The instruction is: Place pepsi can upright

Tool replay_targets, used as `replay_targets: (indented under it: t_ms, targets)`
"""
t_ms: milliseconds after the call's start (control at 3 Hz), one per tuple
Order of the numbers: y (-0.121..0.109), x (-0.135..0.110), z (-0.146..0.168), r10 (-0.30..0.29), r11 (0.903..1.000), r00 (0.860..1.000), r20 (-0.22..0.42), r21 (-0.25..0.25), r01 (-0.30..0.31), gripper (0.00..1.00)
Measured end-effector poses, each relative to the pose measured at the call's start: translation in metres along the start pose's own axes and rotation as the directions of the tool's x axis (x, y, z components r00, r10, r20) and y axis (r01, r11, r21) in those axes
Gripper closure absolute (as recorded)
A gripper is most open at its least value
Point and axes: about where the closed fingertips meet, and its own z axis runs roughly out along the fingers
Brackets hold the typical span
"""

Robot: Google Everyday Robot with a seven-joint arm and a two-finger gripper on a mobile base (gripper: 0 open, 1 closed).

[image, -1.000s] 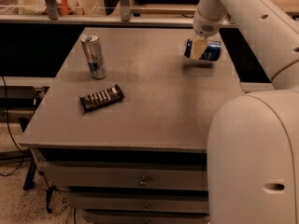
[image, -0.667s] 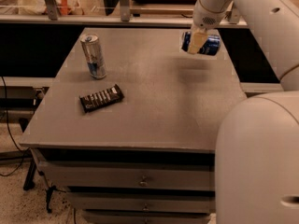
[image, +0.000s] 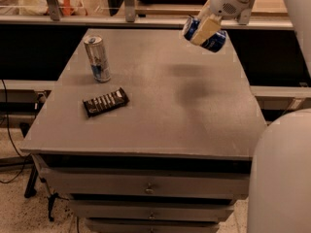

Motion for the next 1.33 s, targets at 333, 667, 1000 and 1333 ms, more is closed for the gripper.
replay_targets:
  t_ms: [333,667,1000,1333]
  targets:
    - [0.004,-0.011,-0.008,0.074,0.9970,0.982,0.175,-0.035,-0.069,1.00]
    - [0.004,-0.014,-0.016,0.152,0.9881,0.936,0.319,-0.071,-0.137,1.00]
    - [0.002,-0.011,-0.022,0.224,0.9747,0.877,0.426,-0.102,-0.199,1.00]
    - [0.002,0.000,-0.025,0.291,0.9565,0.809,0.510,-0.141,-0.255,1.00]
